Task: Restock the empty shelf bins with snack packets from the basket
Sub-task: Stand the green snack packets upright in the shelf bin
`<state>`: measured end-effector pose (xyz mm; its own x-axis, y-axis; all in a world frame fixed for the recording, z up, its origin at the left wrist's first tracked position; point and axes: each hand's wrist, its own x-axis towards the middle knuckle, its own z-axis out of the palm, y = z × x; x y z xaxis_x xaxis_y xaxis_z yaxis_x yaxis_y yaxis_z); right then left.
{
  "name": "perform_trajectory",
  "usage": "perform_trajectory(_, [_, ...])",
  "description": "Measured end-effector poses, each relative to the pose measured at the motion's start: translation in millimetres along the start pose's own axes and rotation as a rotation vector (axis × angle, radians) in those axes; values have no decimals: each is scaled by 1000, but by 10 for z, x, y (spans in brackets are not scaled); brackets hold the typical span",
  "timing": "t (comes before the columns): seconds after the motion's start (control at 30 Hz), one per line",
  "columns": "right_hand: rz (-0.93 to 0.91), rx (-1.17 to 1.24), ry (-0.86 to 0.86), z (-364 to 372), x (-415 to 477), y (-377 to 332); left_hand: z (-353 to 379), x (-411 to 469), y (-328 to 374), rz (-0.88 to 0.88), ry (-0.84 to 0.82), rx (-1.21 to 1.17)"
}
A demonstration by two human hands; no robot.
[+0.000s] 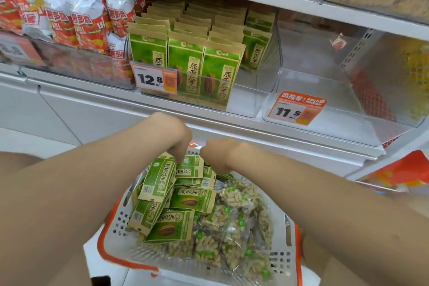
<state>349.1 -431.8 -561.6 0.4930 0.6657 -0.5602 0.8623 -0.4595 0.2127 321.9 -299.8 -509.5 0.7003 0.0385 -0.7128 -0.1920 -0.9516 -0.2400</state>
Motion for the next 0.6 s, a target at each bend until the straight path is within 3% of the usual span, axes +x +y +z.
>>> perform_trajectory(0.2, [-162,-41,-143,635,264,-333,117,96,-58,29,9,5])
perform_trajectory(0.43, [-92,-51,-109,1012,281,-722,169,138,-39,98,65,-76])
perform_trajectory(0.6, [-252,-208,-32,809,255,-596,101,161,24,106,97,-60])
